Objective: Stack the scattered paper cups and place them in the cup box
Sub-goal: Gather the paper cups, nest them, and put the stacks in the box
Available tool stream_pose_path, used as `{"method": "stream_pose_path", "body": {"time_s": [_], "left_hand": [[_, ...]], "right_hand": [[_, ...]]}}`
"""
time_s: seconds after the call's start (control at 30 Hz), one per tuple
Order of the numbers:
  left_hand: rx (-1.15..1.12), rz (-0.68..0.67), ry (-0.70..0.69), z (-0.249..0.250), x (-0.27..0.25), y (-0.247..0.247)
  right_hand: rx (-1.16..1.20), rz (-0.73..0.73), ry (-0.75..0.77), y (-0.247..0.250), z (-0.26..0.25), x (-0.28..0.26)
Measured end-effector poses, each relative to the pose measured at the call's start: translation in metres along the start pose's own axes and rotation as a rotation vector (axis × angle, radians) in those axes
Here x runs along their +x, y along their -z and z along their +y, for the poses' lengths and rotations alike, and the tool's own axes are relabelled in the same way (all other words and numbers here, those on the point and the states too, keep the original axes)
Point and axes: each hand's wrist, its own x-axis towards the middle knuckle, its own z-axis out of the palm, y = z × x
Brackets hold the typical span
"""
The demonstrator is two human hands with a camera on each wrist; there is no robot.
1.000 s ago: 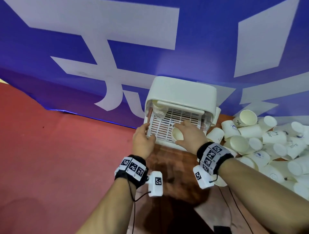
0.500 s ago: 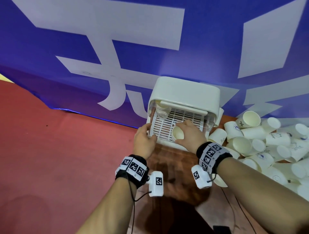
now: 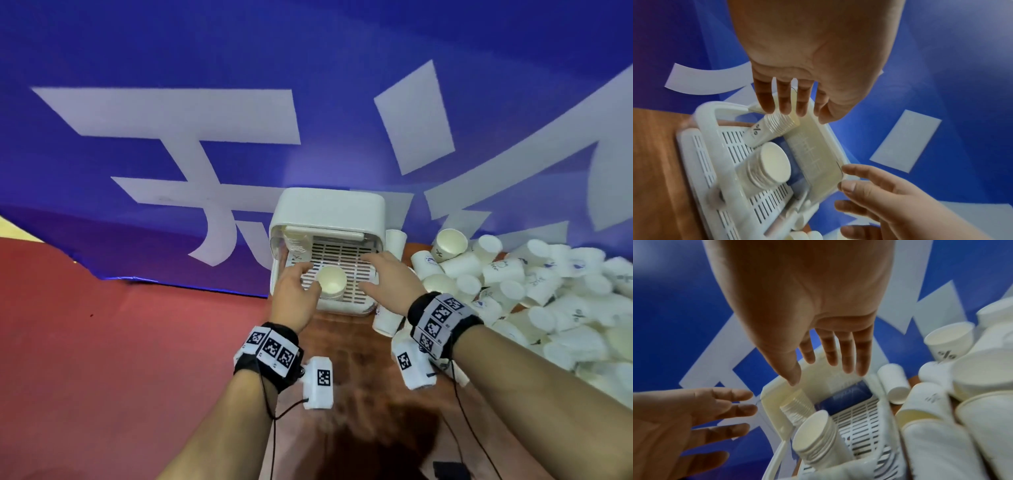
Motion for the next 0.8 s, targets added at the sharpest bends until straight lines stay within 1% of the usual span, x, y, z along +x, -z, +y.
{"method": "stream_pose_path", "body": {"time_s": [0.2, 0.3, 0.43, 0.63, 0.7, 0.8], "left_hand": [[0.012, -0.082, -0.022, 0.059, -0.034, -0.061], [0.024, -0.108, -0.061, 0.091, -0.055, -0.098], [0.031, -0.180, -0.093, 0.127, -0.086, -0.152], [0.069, -0.265, -0.111, 0.165, -0.134, -0.229], [0.085, -0.286, -0.124, 0.173, -0.147, -0.251], [0.097, -0.320, -0.107, 0.179, -0.164, -0.279]], "right_hand": [[0.076, 0.076, -0.040, 0.049, 0.052, -0.064], [0.089, 0.110, -0.095, 0.074, 0.090, -0.100], [0.094, 0.132, -0.166, 0.105, 0.148, -0.152], [0.154, 0.177, -0.261, 0.135, 0.233, -0.224], [0.168, 0.176, -0.283, 0.140, 0.255, -0.241], [0.176, 0.172, -0.305, 0.142, 0.283, -0.262]]}}
